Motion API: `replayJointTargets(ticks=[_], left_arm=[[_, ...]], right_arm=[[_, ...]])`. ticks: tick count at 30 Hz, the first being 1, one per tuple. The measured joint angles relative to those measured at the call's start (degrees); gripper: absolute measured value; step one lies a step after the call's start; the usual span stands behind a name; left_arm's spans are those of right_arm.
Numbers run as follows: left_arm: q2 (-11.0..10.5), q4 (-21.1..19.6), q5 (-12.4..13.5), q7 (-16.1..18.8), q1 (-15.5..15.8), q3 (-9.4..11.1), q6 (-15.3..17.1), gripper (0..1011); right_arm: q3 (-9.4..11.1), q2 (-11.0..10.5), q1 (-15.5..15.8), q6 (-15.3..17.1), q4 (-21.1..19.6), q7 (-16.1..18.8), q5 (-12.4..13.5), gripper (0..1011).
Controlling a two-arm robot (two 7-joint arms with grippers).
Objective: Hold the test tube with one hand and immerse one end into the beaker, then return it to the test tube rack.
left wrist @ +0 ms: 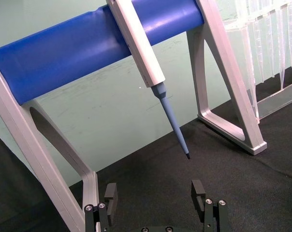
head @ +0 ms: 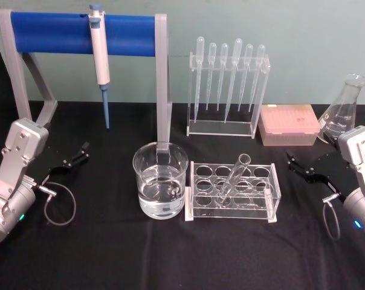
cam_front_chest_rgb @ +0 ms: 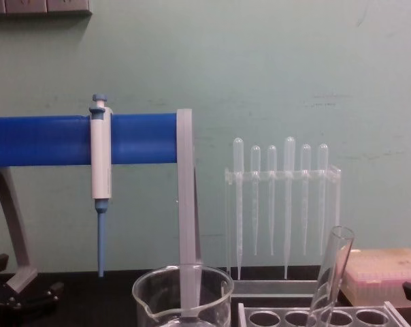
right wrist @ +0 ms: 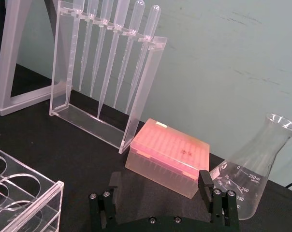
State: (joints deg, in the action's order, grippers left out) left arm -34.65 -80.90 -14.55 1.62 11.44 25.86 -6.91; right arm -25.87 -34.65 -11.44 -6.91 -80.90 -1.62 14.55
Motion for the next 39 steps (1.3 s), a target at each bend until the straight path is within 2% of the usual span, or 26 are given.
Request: replayJointTargets(ticks=[39], left_arm=[[0.0,0.0,0.0,0.0,0.0,0.0,0.0,1000]], right_arm=[[0.0,0.0,0.0,0.0,0.0,0.0,0.0,1003]])
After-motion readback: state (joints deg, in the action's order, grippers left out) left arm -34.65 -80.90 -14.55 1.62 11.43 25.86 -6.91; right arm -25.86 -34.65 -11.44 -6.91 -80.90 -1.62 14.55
